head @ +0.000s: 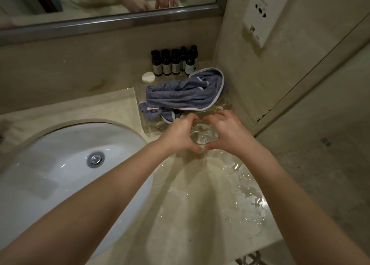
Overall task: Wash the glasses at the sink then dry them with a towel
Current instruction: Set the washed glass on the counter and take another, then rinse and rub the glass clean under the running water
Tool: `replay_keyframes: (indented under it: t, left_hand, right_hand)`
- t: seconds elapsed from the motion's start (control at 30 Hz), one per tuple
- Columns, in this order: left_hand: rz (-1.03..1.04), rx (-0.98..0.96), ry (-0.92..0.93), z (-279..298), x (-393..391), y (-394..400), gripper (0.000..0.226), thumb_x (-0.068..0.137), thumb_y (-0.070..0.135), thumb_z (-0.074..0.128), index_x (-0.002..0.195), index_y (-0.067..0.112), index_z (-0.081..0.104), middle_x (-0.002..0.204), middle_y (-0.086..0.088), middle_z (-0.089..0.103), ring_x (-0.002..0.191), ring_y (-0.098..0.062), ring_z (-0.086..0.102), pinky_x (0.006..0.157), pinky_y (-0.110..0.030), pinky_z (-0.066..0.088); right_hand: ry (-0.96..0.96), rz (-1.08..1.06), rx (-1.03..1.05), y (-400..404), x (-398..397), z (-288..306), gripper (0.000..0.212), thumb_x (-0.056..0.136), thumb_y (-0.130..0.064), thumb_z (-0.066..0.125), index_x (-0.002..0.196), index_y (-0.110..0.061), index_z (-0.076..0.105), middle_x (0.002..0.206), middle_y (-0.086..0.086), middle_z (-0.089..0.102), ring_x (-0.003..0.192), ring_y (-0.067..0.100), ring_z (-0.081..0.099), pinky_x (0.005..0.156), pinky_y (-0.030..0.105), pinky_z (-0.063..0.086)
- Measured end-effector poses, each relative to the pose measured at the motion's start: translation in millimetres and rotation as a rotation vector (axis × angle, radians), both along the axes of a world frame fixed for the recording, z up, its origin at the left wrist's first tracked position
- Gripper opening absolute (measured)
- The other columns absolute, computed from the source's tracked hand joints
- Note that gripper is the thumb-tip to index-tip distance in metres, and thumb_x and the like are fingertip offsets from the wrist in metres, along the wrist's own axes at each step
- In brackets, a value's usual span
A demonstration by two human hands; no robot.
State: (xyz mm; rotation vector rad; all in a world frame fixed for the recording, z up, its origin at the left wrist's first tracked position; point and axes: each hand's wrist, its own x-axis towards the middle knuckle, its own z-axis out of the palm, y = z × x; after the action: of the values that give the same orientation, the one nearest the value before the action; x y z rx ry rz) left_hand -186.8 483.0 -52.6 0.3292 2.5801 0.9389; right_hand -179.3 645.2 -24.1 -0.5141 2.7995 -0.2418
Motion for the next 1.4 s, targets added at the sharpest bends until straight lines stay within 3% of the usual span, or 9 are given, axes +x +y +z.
replay_keyframes:
  t: [0.3, 0.5, 0.6, 0.7, 0.83, 0.93, 1.07, 1.27, 1.4]
  left_hand:
    - [0.034, -0.013, 0.018, -10, 6, 2, 0.099, 0.057, 0.033, 0.092, 0.138, 0.010, 0.040, 0.130, -0.005, 0.055, 0.116, -0.019, 0.055, 0.082, -0.018, 0.037]
    - [-0.056, -0.146, 0.024, 1, 14, -21, 0.102, 0.060, 0.038, 0.090, 0.142, 0.010, 0.036, 0.138, -0.008, 0.048, 0.124, -0.026, 0.050, 0.099, -0.037, 0.045]
    - [-0.100, -0.342, 0.022, 11, 22, -60, 0.089, 0.064, 0.046, 0.085, 0.138, 0.021, 0.043, 0.136, -0.003, 0.053, 0.121, -0.025, 0.053, 0.086, -0.035, 0.048]
    - [-0.095, -0.486, -0.028, 25, 39, -119, 0.075, 0.069, 0.047, 0.082, 0.134, 0.026, 0.048, 0.131, 0.002, 0.056, 0.113, -0.022, 0.056, 0.074, -0.029, 0.041]
    - [-0.022, -0.568, -0.115, 42, 63, -195, 0.072, 0.072, 0.045, 0.080, 0.133, 0.029, 0.047, 0.129, 0.005, 0.055, 0.085, -0.017, 0.056, 0.062, -0.027, 0.038]
    - [0.083, -0.589, -0.143, 49, 94, -274, 0.072, 0.069, 0.044, 0.081, 0.131, 0.029, 0.048, 0.127, 0.004, 0.057, 0.098, -0.019, 0.058, 0.072, -0.028, 0.040]
    - [0.212, -0.604, -0.167, 52, 143, -371, 0.076, 0.068, 0.046, 0.083, 0.134, 0.029, 0.047, 0.129, 0.005, 0.056, 0.113, -0.020, 0.056, 0.077, -0.029, 0.043]
    - [0.328, -0.548, -0.230, 50, 201, -472, 0.077, 0.064, 0.041, 0.086, 0.131, 0.025, 0.050, 0.126, -0.001, 0.057, 0.108, -0.021, 0.056, 0.088, -0.035, 0.049]
    - [0.371, -0.487, -0.258, 45, 223, -503, 0.076, 0.065, 0.038, 0.085, 0.131, 0.025, 0.049, 0.126, 0.003, 0.056, 0.099, -0.016, 0.052, 0.081, -0.031, 0.047]
  right_hand:
    - [-0.010, 0.001, -0.005, 0, -1, -1, 0.082, 0.067, -0.036, 0.084, 0.137, -0.019, 0.045, 0.133, 0.003, 0.055, 0.131, 0.024, 0.036, 0.110, 0.037, 0.029]
    - [0.059, 0.075, 0.189, -15, 9, 9, 0.079, 0.073, -0.038, 0.078, 0.139, -0.017, 0.041, 0.140, 0.004, 0.046, 0.139, 0.024, 0.027, 0.118, 0.046, 0.010]
    - [0.107, 0.156, 0.217, -43, 13, 18, 0.075, 0.076, -0.037, 0.076, 0.138, -0.017, 0.041, 0.140, 0.005, 0.043, 0.137, 0.025, 0.027, 0.119, 0.047, 0.011]
    - [0.089, 0.240, 0.238, -93, 17, 30, 0.075, 0.078, -0.037, 0.075, 0.140, -0.017, 0.039, 0.140, 0.006, 0.044, 0.135, 0.026, 0.030, 0.118, 0.046, 0.012]
    - [0.035, 0.354, 0.292, -160, 24, 37, 0.072, 0.079, -0.029, 0.075, 0.139, -0.016, 0.039, 0.134, 0.009, 0.049, 0.127, 0.029, 0.039, 0.101, 0.038, 0.033]
    - [-0.007, 0.430, 0.303, -233, 37, 38, 0.075, 0.078, -0.023, 0.076, 0.142, -0.017, 0.036, 0.130, 0.008, 0.050, 0.122, 0.028, 0.042, 0.083, 0.035, 0.040]
    - [-0.095, 0.505, 0.241, -329, 63, 32, 0.074, 0.077, -0.016, 0.076, 0.141, -0.017, 0.038, 0.128, 0.008, 0.052, 0.122, 0.026, 0.043, 0.087, 0.036, 0.046]
    - [-0.142, 0.636, 0.195, -448, 110, 25, 0.074, 0.080, -0.013, 0.075, 0.142, -0.018, 0.036, 0.131, 0.007, 0.050, 0.122, 0.025, 0.043, 0.083, 0.036, 0.046]
    - [-0.118, 0.700, 0.205, -494, 133, 19, 0.074, 0.080, -0.014, 0.074, 0.143, -0.017, 0.036, 0.129, 0.008, 0.050, 0.121, 0.025, 0.044, 0.078, 0.035, 0.043]
